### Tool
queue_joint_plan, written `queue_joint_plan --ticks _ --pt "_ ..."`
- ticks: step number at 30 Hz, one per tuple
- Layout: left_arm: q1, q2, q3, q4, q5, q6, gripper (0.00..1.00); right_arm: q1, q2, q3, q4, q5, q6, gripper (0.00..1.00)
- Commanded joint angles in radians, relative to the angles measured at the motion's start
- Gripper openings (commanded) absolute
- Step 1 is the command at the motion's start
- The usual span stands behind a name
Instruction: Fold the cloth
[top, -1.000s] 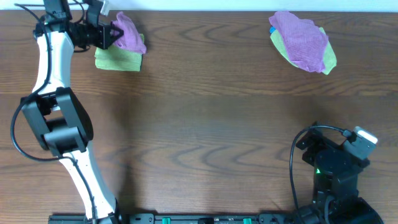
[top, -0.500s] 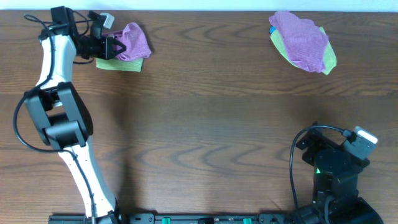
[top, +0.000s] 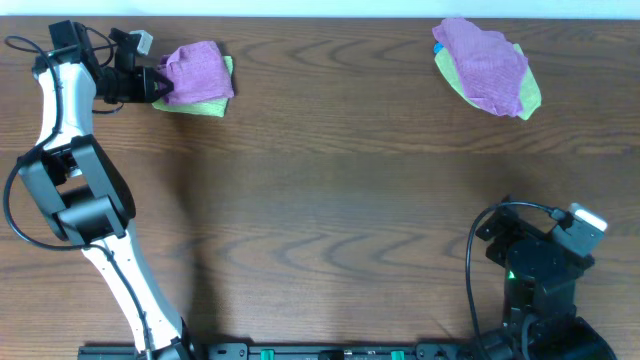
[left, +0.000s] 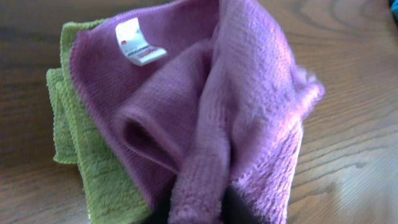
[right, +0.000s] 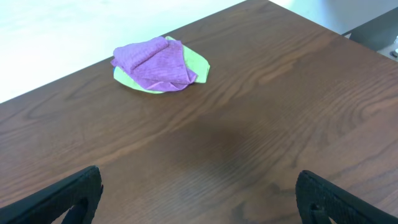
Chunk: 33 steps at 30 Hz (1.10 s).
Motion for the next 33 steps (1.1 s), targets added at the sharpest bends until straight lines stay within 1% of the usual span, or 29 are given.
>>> queue_joint_plan --ticks 1,2,3,5,10,13,14,17,19,22,24,27,30,33 --pt "0.000 0.016 0.019 0.003 -0.034 -0.033 0.86 -0.007 -0.002 0.001 -0.001 0.011 0.014 0.99" --pt "0.000 0.016 0.019 0.008 -0.046 -0.048 0.96 -0.007 -0.002 0.001 -0.001 0.011 0.014 0.99" --pt "0.000 0.016 0.019 0.013 -0.056 -0.060 0.95 -0.007 -0.002 0.001 -0.001 0.011 0.014 0.99" --pt "0.000 0.016 0.019 0.021 -0.077 -0.079 0.95 -0.007 -0.002 0.001 -0.001 0.011 0.014 0.99" --pt "0.001 0.014 0.020 0.037 -0.077 -0.106 0.95 -0.007 -0.002 0.001 -0.001 0.011 0.014 0.99" --pt "0.004 0.014 0.038 0.080 -0.109 -0.192 0.95 -0.007 -0.002 0.001 -0.001 0.011 0.014 0.99" --pt "0.008 0.014 0.058 0.088 -0.126 -0.220 0.95 -0.007 -0.002 0.001 -0.001 0.011 0.014 0.99" --pt "0.012 0.014 0.135 0.068 -0.164 -0.226 0.95 -0.007 -0.002 0.001 -0.001 0.011 0.014 0.99" --pt "0.014 0.014 0.211 0.023 -0.192 -0.225 0.95 -0.007 -0.002 0.001 -0.001 0.011 0.014 0.99" --pt "0.014 0.014 0.320 -0.063 -0.179 -0.224 0.95 -0.007 -0.002 0.001 -0.001 0.011 0.014 0.99" --pt "0.013 0.010 0.392 -0.147 -0.122 -0.224 0.95 -0.007 -0.002 0.001 -0.001 0.011 0.014 0.99" --pt "0.012 0.007 0.470 -0.225 0.052 -0.230 0.95 -0.007 -0.002 0.001 -0.001 0.011 0.014 0.99" --pt "0.010 0.007 0.501 -0.231 0.224 -0.309 0.95 -0.007 -0.002 0.001 -0.001 0.011 0.014 0.99" --pt "-0.003 0.007 0.504 -0.226 0.383 -0.415 0.95 -0.007 -0.002 0.001 -0.001 0.011 0.014 0.99"
